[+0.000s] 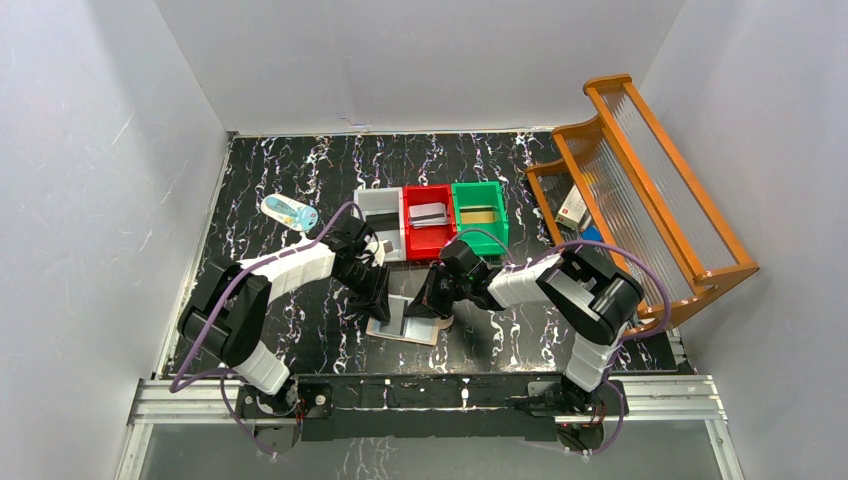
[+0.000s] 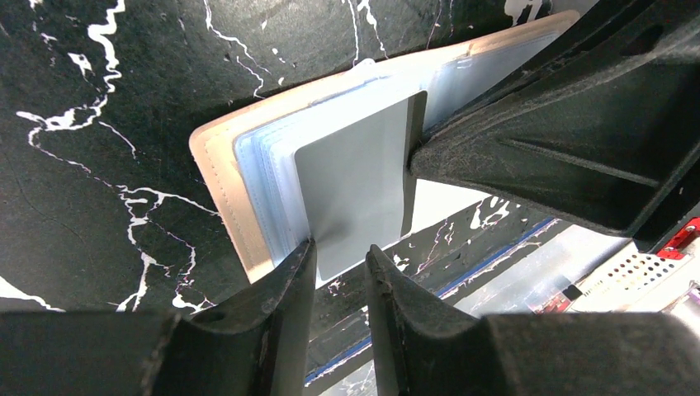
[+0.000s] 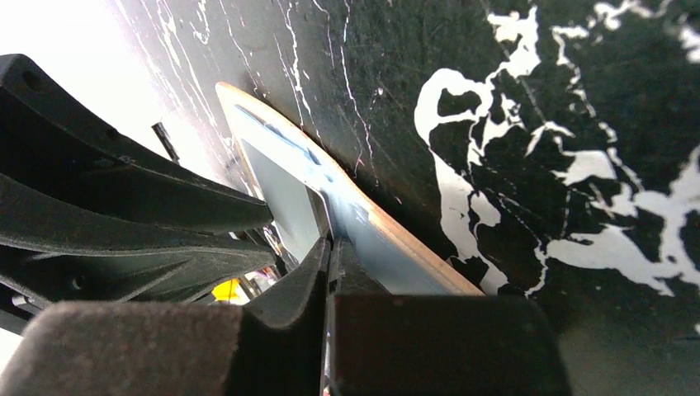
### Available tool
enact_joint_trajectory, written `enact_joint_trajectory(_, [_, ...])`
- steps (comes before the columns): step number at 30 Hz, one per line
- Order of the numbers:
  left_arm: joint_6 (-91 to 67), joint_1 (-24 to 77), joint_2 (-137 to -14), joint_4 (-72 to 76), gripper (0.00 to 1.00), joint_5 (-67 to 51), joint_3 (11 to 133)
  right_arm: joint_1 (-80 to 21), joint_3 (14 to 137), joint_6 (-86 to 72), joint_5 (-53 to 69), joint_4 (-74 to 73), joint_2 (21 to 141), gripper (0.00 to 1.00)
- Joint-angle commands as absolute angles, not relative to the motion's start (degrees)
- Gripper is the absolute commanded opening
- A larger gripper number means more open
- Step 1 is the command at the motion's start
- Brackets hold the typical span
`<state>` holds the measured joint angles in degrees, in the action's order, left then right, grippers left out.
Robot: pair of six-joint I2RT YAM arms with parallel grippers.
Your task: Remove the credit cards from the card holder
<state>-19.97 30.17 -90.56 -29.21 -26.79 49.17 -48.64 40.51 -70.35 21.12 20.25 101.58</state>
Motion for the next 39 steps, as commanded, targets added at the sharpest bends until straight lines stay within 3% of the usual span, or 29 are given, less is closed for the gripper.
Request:
enact_joint_trajectory(1, [-20.1, 30.6, -91.6, -31.0, 0.27, -25.3, 47.7, -48.6, 41.1, -68.4, 18.7, 18.4, 100.2, 0.05])
enact_joint_trajectory(10, [-20.7, 30.6, -91.9, -30.9, 0.26, -24.3, 47.3, -48.5, 40.8, -66.9, 15.9, 14.2, 96.7, 0.03])
enact_joint_trajectory(20, [-20.2, 30.6, -91.7, -30.9, 0.26, -24.9, 47.6, -48.8, 42.1, -66.1, 19.7, 18.4, 98.3, 0.36])
enact_joint_trajectory(23, [-20.2, 30.6, -91.6, -30.9, 0.25, -25.0, 47.6, -49.0, 42.3, -66.1, 19.9, 18.6, 98.9, 0.39])
enact_joint_trajectory(28, [-20.2, 30.5, -91.5, -30.9, 0.25, -25.2, 47.7, -49.6, 43.5, -66.0, 21.5, 19.2, 101.8, 0.33])
enact_joint_trajectory(31, [-20.2, 30.6, -91.3, -31.1, 0.25, -25.3, 47.9, -50.4, 45.6, -64.3, 17.1, 12.3, 101.0, 0.30])
enact_joint_trajectory(37, [-20.1, 30.6, -90.8, -31.4, 0.25, -25.1, 48.2, -50.6, 45.7, -63.2, 11.7, 8.1, 96.9, 0.11])
enact_joint_trajectory(39, [-20.1, 30.5, -90.8, -31.5, 0.25, -25.0, 48.2, -50.6, 45.5, -63.3, 11.8, 8.2, 96.6, 0.09])
